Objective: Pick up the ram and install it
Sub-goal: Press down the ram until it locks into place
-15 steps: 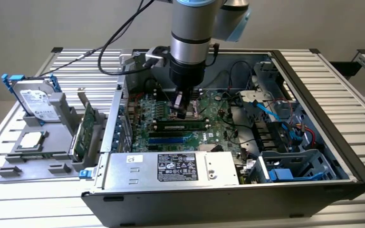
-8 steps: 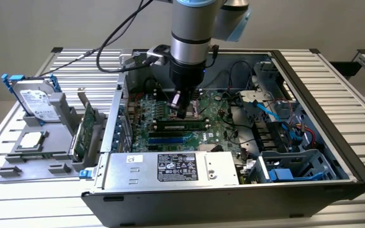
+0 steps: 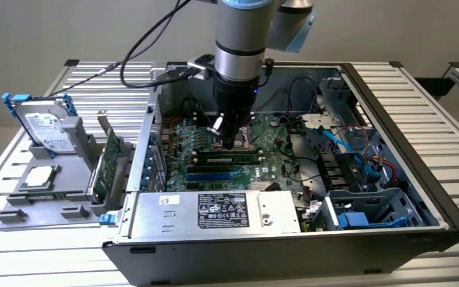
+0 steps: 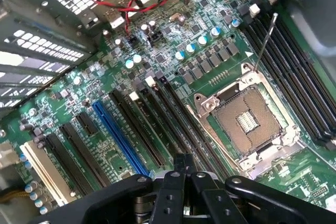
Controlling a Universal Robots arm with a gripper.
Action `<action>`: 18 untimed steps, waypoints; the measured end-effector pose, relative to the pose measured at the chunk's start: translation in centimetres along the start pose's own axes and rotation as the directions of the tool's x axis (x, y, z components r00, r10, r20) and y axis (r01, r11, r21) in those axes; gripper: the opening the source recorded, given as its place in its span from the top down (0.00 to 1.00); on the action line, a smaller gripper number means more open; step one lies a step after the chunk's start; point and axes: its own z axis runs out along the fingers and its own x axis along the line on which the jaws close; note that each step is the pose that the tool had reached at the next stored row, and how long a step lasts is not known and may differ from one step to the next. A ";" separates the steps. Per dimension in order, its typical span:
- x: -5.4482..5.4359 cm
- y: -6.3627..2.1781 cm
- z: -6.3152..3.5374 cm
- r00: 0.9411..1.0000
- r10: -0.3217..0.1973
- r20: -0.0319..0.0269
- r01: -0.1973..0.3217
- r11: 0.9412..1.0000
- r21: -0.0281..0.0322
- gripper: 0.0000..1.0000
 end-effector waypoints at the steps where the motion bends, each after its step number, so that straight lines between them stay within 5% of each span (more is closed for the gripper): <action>1: 0.0 0.00 0.00 1.000 0.018 0.001 -0.018 1.000 -0.001 0.89; 9: 0.0 0.00 0.01 0.989 0.151 0.005 -0.151 0.989 -0.005 0.89; 18: 0.0 0.00 0.01 0.958 0.286 0.009 -0.286 0.958 -0.011 0.89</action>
